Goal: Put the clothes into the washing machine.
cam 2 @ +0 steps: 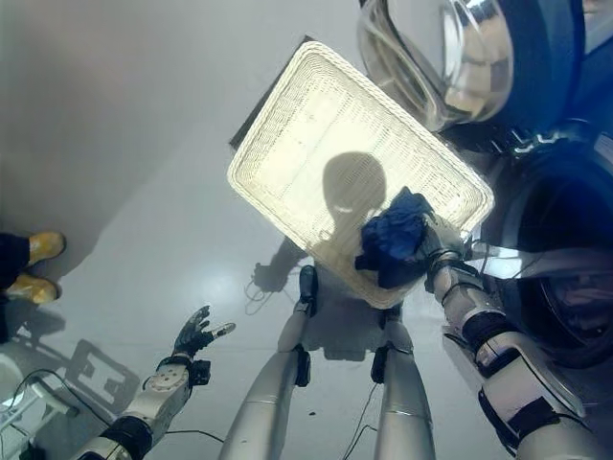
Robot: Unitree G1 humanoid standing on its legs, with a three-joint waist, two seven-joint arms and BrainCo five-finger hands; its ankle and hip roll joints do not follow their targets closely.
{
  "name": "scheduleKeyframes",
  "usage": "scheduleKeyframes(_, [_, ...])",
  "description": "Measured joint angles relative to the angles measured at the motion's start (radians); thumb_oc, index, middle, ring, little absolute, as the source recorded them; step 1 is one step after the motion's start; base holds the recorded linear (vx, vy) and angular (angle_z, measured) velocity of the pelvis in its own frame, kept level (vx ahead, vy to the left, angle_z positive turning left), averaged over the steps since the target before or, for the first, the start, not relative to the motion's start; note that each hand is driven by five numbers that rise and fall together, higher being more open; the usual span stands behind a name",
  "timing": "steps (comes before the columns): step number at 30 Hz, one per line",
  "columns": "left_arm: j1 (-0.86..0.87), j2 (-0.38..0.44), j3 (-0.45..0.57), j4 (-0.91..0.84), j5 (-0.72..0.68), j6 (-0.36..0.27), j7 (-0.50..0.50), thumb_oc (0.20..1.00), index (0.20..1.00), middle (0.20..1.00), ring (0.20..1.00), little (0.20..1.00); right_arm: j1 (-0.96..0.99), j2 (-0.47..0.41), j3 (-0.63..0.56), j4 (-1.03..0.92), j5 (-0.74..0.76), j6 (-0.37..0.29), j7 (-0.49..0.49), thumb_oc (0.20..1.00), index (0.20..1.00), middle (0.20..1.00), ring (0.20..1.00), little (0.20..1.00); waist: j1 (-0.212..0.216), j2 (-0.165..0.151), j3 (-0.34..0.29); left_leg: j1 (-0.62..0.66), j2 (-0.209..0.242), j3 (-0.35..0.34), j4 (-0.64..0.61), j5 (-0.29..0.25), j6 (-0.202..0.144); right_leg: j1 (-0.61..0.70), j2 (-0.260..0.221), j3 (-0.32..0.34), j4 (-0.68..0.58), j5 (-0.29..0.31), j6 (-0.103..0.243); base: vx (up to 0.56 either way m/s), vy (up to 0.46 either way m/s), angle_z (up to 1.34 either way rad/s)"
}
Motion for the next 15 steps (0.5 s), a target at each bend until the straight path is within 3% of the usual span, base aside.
scheduleKeyframes(6, [0.004,-0.006,-0.011,-0.007,0.002,0.021,-0.004,1.000,1.000,1.000,1.000,1.000,-0.048,0.035,-0.007,0.075,-0.003,0.030,0.028,1.000,1.000,1.000,1.000,1.000,0.004,0.003,-0.002,-0.008,-0.002,-0.009,0.012,0.002,-0.007,-0.028,-0.009,-0.002,0.070,-0.030,-0.012,0.03,-0.028,0.07])
scheduleKeyframes(10, [0.004,-0.022,-0.022,-0.019,0.003,0.021,-0.005,1.000,1.000,1.000,1.000,1.000,-0.105,0.060,-0.006,0.109,-0.009,0.083,0.091,1.000,1.000,1.000,1.000,1.000,0.003,0.011,-0.007,-0.016,0.003,-0.011,0.021,-0.001,-0.007,-0.039,-0.006,-0.005,0.085,-0.036,-0.019,0.01,-0.017,0.00])
scheduleKeyframes(11, [0.004,-0.036,-0.038,-0.033,0.004,0.020,-0.006,1.000,1.000,1.000,1.000,1.000,-0.129,0.066,-0.003,0.110,-0.026,0.111,0.151,1.000,1.000,1.000,1.000,1.000,0.004,0.013,-0.009,-0.016,0.007,-0.012,0.030,-0.002,-0.010,-0.039,-0.004,-0.006,0.096,-0.039,-0.025,0.03,-0.042,0.01])
scheduleKeyframes(12, [0.004,-0.041,-0.046,-0.036,0.005,0.021,-0.006,1.000,1.000,1.000,1.000,1.000,-0.138,0.066,-0.003,0.112,-0.032,0.119,0.172,0.821,0.821,0.821,0.821,0.821,0.004,0.014,-0.009,-0.016,0.007,-0.012,0.033,-0.003,-0.011,-0.040,-0.004,-0.006,0.101,-0.041,-0.027,0.03,-0.044,0.01])
scheduleKeyframes(13, [0.004,-0.044,-0.059,-0.045,0.005,0.021,-0.007,1.000,1.000,1.000,1.000,1.000,-0.152,0.066,0.000,0.120,-0.039,0.127,0.203,0.708,0.708,0.708,0.708,0.708,0.005,0.016,-0.011,-0.016,0.008,-0.013,0.036,-0.003,-0.012,-0.040,-0.003,-0.006,0.105,-0.042,-0.028,0.02,-0.033,0.01])
scheduleKeyframes(14, [0.004,-0.046,-0.069,-0.054,0.005,0.023,-0.006,1.000,1.000,1.000,1.000,1.000,-0.170,0.066,0.005,0.131,-0.053,0.134,0.247,0.501,0.501,0.501,0.501,0.501,0.005,0.019,-0.013,-0.016,0.009,-0.014,0.038,-0.003,-0.014,-0.041,-0.002,-0.006,0.108,-0.043,-0.030,0.00,0.000,0.00])
scheduleKeyframes(15, [0.004,-0.048,-0.080,-0.069,0.006,0.024,-0.006,1.000,1.000,1.000,1.000,1.000,-0.192,0.057,0.010,0.137,-0.061,0.141,0.307,0.435,0.435,0.435,0.435,0.435,0.006,0.024,-0.021,-0.018,0.012,-0.014,0.039,-0.003,-0.014,-0.042,-0.001,-0.008,0.113,-0.044,-0.032,0.01,-0.052,0.01])
